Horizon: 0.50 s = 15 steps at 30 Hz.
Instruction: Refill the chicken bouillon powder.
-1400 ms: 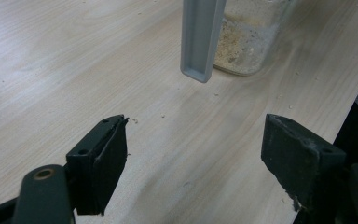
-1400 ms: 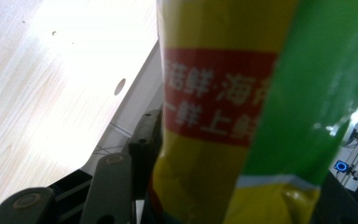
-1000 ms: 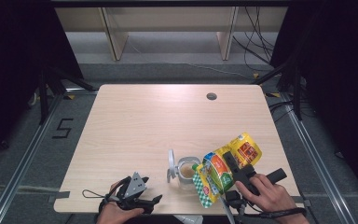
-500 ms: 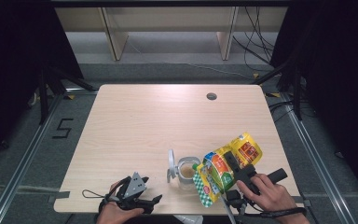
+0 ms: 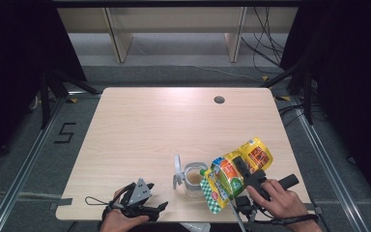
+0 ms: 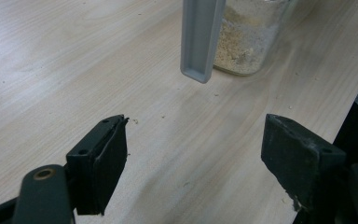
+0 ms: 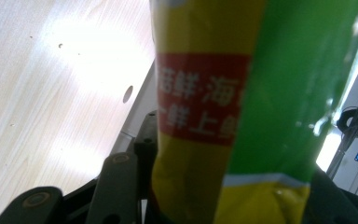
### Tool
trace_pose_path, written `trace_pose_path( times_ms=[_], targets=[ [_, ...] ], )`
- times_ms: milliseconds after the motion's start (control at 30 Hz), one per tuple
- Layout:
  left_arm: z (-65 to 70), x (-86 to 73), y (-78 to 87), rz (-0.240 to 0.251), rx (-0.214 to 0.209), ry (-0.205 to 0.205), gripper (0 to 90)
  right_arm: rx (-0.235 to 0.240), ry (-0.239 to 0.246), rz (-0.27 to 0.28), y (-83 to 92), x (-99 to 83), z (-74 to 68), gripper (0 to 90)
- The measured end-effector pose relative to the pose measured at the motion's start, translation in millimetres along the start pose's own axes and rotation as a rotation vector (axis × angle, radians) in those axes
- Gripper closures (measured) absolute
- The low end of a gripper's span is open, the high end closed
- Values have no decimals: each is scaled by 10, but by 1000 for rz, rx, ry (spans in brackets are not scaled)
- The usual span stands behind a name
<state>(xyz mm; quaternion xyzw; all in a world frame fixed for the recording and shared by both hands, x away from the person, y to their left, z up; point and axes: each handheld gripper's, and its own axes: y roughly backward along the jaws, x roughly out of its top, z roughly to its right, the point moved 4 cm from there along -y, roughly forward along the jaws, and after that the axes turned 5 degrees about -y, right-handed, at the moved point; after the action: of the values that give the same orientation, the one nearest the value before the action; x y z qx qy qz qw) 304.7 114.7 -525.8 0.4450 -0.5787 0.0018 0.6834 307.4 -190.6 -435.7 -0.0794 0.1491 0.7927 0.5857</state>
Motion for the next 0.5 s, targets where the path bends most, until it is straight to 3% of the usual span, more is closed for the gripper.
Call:
trace_pose_path(
  times_ms=[167, 200, 233, 267, 333, 367, 433, 500],
  targets=[
    [-1, 1, 6, -7, 0, -5, 223, 25, 15, -17, 9, 5, 5, 584],
    [-9, -4, -1, -5, 2, -9, 223, 19, 52, 1, -3, 6, 28, 584],
    [2, 0, -5, 3, -1, 3, 223, 23, 14, -17, 8, 5, 5, 584],
    [-2, -2, -2, -4, -2, -1, 223, 18, 58, -3, -4, 2, 32, 584],
    [3, 1, 2, -1, -2, 0, 223, 16, 67, -1, -2, 4, 36, 584],
    [-15, -5, 1, -9, 5, -12, 223, 19, 56, 1, -6, 0, 25, 584],
    [3, 0, -5, 4, -2, 5, 223, 17, 24, -18, 11, 3, 16, 584],
    [-1, 1, 8, -9, -2, -10, 223, 18, 42, -11, 10, 6, 29, 585]
  ],
)
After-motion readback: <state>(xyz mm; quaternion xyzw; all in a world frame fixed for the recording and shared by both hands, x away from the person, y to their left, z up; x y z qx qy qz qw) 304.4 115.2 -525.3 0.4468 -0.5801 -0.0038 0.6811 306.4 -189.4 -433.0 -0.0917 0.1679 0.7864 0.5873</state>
